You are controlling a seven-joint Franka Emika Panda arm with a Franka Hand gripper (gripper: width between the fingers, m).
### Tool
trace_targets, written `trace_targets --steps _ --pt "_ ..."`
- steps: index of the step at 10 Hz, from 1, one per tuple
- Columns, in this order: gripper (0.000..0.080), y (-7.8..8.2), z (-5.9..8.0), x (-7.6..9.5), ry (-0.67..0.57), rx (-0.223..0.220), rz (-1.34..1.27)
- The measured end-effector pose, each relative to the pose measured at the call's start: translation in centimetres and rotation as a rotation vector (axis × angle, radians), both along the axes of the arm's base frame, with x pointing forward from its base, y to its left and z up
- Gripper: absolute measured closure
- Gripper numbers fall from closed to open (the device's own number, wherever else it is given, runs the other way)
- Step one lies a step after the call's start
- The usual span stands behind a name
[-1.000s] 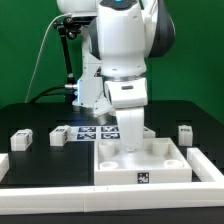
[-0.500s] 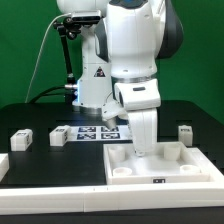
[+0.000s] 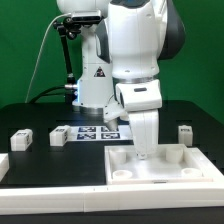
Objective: Assemble one leg
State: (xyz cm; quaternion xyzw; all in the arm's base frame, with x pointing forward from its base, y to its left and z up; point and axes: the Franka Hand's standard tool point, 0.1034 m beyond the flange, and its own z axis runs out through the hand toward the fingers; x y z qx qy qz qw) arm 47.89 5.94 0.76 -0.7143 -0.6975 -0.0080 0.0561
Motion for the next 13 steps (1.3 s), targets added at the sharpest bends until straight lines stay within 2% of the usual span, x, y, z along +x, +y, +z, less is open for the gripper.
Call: trace_targets --steps 1,2,3,4,5,9,11,13 --pt "0.0459 0.0 0.0 0.0 0.0 0.0 -0.001" --pt "0.0459 0.0 0.0 0.0 0.0 0.0 -0.001" --pt "0.0276 -0.1 0.0 0.0 0.0 0.0 -0.001" --pt "0.0276 -0.1 0.0 0.0 0.0 0.0 -0.001" --pt "0.0177 -0.1 0.0 0.0 0.0 0.0 -0.002" --pt "0.0151 0.0 0.1 -0.1 0.0 -0.001 -0.009" --pt "0.015 0.5 2.1 -1.0 -0.013 -0.021 -0.067" --pt "0.015 1.8 3.7 -2.5 0.01 -0.047 -0.223"
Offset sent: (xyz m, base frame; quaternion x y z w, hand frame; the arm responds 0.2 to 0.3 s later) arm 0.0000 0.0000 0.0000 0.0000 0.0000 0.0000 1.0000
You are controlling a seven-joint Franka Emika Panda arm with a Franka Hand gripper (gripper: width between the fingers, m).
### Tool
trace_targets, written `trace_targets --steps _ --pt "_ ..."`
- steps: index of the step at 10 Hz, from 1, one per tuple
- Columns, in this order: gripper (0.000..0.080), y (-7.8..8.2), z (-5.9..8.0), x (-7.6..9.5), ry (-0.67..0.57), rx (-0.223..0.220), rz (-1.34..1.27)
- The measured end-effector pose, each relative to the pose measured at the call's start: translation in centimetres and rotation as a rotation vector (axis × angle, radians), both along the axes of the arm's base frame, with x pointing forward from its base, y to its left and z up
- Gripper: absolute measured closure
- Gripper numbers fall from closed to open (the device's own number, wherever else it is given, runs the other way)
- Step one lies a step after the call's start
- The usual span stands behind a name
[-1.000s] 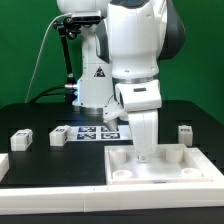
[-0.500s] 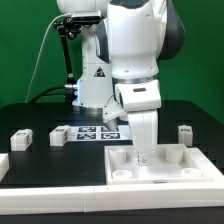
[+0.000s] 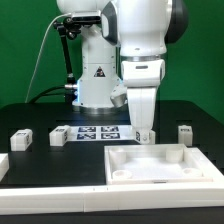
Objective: Assemble one leg
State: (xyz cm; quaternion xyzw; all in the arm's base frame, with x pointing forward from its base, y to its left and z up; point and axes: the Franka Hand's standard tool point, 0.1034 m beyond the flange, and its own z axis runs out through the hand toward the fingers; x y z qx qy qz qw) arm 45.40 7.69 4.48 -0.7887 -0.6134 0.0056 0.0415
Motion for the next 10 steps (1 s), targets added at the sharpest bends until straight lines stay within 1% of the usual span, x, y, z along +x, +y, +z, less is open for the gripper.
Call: trace_targets --steps 1,2,3,4,6,7,8,10 --pt "0.015 0.8 0.1 -0.6 -0.003 -0.001 -0.034" --pt "0.015 1.2 0.0 -1.0 0.016 -0.007 -0.083" --pt "0.015 1.1 0.0 -1.0 0.016 -0.008 -0.088" --pt "0.015 1.1 0.0 -1.0 0.021 -0.009 -0.16" --pt "0.015 1.3 -0.1 -1.1 0.03 -0.013 -0.337" --pt "0.015 1.7 -0.3 -2.1 0.039 -0.011 -0.539" --pt "0.015 2.4 -0.3 -3.2 0.055 -0.02 -0.693" --pt "0.015 4.5 -0.2 -4.0 0.071 -0.037 -0.942"
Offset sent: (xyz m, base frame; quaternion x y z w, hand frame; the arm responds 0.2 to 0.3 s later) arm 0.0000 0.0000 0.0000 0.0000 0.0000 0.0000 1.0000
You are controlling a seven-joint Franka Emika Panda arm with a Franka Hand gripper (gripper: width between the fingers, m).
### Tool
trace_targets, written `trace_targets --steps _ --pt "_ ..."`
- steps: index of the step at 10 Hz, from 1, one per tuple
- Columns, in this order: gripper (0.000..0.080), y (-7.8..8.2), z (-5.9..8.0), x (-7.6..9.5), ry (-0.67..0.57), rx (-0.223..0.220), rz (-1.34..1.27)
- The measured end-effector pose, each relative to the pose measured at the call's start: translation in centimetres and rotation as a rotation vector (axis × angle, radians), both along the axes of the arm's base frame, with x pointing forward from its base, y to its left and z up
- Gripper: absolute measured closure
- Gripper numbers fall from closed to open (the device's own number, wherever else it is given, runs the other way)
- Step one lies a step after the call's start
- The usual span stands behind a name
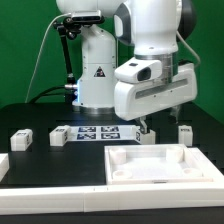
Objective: Assemble one leg
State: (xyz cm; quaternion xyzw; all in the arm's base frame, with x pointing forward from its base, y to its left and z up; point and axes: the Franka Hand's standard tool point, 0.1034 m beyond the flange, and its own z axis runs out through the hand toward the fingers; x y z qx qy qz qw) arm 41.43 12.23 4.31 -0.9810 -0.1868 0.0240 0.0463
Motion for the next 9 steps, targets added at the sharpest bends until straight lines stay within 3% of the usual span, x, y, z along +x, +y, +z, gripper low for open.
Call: trace_targets --steps 3,7,9 --pt "0.015 3.1 0.0 -0.9 0.039 -0.009 -0.338" --pt "0.015 3.6 0.2 -0.5 0.073 -0.004 -0.637" --pt "0.015 3.5 0.2 -0.7 0.096 -0.01 -0.606"
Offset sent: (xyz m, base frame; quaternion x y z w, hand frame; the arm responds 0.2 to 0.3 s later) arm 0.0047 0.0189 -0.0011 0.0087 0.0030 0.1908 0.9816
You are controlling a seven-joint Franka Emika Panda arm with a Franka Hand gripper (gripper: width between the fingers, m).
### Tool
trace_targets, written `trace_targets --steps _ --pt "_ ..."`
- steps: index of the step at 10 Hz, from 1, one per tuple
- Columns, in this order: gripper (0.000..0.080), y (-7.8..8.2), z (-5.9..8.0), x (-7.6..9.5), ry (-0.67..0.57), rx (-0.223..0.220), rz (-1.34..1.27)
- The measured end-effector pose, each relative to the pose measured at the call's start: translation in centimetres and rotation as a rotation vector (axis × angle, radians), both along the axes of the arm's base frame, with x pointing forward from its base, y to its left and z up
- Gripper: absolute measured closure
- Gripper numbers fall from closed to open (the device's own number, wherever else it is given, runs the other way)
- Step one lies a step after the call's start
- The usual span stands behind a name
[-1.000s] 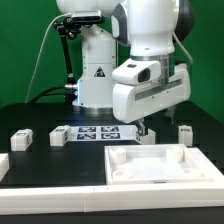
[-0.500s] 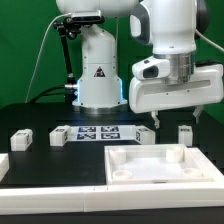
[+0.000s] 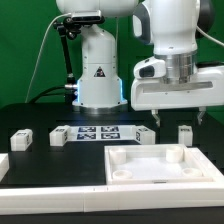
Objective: Assemble one leg
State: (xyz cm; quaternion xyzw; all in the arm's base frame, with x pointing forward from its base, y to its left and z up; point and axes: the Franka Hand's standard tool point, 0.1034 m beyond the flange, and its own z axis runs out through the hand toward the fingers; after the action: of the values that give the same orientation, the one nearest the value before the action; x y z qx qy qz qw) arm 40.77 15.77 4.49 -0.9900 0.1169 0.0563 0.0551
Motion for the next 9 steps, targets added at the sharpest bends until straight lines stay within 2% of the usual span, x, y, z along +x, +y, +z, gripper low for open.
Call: trace_targets --steps 2,4,7,9 --pt "0.015 0.74 0.1 -0.33 0.027 0.001 0.012" --pt "0.015 1.1 0.21 -0.73 0.187 0.021 0.033" --pt "0.015 0.74 0.06 -0.55 0.369 0.051 0.064" --pt "0.015 1.25 0.07 -0.95 0.515 0.078 0.1"
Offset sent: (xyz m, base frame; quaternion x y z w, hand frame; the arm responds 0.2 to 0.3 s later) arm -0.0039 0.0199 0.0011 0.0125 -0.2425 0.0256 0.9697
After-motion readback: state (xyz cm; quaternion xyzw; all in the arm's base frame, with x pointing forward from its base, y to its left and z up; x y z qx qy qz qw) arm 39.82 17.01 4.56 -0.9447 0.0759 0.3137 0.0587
